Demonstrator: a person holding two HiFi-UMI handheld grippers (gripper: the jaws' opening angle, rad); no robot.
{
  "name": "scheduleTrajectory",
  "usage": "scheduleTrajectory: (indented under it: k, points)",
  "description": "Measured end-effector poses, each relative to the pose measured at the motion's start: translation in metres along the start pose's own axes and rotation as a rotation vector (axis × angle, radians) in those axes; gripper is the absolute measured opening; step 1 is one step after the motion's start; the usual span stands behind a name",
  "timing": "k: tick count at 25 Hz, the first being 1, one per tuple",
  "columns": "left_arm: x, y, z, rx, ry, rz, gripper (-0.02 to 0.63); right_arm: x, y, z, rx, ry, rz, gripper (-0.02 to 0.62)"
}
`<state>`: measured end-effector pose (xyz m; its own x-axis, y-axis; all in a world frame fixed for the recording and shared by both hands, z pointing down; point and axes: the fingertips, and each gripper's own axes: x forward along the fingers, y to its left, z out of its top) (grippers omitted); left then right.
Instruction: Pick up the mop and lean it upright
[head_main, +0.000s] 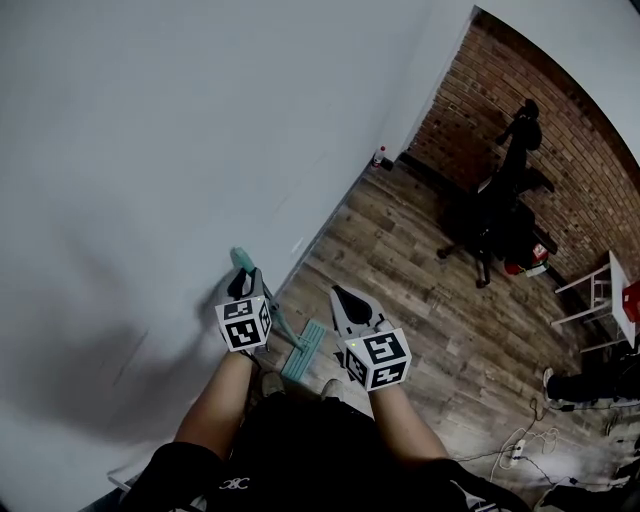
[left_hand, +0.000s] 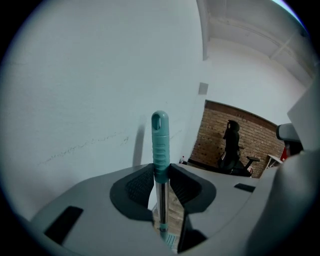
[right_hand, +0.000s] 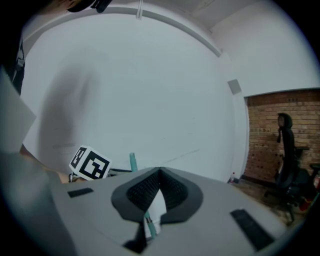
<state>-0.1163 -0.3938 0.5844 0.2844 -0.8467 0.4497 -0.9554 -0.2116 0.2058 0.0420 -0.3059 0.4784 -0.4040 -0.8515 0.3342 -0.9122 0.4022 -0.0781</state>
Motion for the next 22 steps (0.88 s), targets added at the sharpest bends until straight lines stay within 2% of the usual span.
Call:
scheduleTrajectory:
  k: [12, 18, 22]
  points:
    - [-0.025, -0.105, -0.012, 0.147, -0.039, -0.085, 0.101, -0.03, -0.053, -0.006, 0.038, -0.041, 0.027, 0.005]
    - [-0.031, -0.14, -0.019, 0.175, -0.054, -0.078, 0.101, -0.041, -0.077, -0.014, 0.051, -0.037, 0.042, 0.005]
    - [-0.03, -0.146, -0.021, 0.167, -0.061, -0.08, 0.1, -0.041, -0.081, -0.014, 0.051, -0.041, 0.052, 0.005]
